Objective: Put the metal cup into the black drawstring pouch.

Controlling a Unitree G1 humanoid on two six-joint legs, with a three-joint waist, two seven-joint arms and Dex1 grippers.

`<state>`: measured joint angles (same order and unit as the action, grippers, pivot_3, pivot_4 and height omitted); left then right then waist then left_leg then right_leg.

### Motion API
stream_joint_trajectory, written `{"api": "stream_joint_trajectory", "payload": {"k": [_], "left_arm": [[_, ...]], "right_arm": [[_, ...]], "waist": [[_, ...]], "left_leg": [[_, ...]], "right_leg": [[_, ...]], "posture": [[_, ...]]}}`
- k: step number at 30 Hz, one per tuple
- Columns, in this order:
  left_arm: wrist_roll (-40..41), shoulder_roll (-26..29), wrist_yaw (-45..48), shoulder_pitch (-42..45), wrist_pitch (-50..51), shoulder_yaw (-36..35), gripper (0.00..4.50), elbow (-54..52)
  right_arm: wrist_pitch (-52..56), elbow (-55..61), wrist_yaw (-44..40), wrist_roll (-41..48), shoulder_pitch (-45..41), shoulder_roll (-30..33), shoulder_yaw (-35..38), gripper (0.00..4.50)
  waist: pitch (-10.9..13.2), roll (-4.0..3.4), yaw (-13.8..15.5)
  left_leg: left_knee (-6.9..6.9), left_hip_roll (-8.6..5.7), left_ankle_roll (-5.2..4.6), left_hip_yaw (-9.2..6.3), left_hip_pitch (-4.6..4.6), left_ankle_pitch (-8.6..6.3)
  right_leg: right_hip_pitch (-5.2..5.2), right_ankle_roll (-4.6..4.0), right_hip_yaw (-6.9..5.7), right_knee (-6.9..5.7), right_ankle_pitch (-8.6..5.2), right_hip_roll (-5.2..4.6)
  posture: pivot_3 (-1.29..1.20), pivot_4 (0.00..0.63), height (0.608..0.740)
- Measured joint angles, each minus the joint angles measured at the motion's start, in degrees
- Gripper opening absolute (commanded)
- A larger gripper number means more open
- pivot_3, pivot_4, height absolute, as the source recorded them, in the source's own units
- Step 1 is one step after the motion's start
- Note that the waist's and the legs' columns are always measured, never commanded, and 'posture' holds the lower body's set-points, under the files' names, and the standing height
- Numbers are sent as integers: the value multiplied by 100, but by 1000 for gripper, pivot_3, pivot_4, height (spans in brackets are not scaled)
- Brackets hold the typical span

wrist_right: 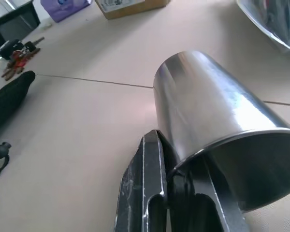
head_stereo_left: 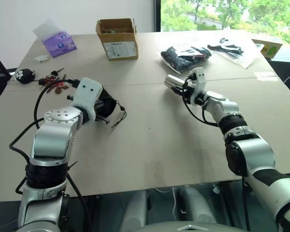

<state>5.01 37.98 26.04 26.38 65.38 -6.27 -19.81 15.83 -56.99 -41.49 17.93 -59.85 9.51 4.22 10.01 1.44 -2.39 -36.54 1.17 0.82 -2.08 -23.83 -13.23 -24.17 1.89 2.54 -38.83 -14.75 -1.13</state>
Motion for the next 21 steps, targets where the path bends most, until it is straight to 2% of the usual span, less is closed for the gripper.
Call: {"api": "stream_joint_trajectory", "payload": {"k": [5,7,8,13,16,21], "left_arm": [[228,6,51,132,213,10,0,4],[375,50,144,330,395,56,0,15],[401,78,155,351,430,58,0,16],[688,73,302,719,758,283,0,118],[820,71,375,883,954,443,0,208],[1078,-171,387,1358,1538,675,0,637]], "right_arm": [[548,2102,-205,124,1247,107,-105,25],[1105,3633,-65,271,2007,253,-143,25],[1192,3842,-55,289,2102,268,-161,25],[2212,6427,383,567,3420,577,-296,25],[2430,7132,696,595,3802,608,-321,25],[2401,8157,1466,-17,4382,829,-605,25]], "waist": [[0,0,34],[0,0,37],[0,0,27],[0,-1,-2],[1,-1,2],[1,-1,20]], "left_leg": [[-17,-1,-12,-10,-3,-7],[-24,-1,-16,-12,-5,-9],[-26,-2,-17,-11,-2,-10],[-32,-9,-20,-13,4,-11],[-44,-12,-20,-14,7,-11],[-70,-19,-21,-18,6,-12]], "right_leg": [[1,0,-7,-11,0,1],[2,0,-9,-14,0,2],[3,0,-8,-15,0,2],[8,0,-7,-21,0,12],[11,1,-8,-28,-1,14],[27,4,-10,-27,-1,14]], "posture": [[0,150,740],[0,150,740],[0,150,740],[0,150,740],[0,150,740],[0,150,740]]}}
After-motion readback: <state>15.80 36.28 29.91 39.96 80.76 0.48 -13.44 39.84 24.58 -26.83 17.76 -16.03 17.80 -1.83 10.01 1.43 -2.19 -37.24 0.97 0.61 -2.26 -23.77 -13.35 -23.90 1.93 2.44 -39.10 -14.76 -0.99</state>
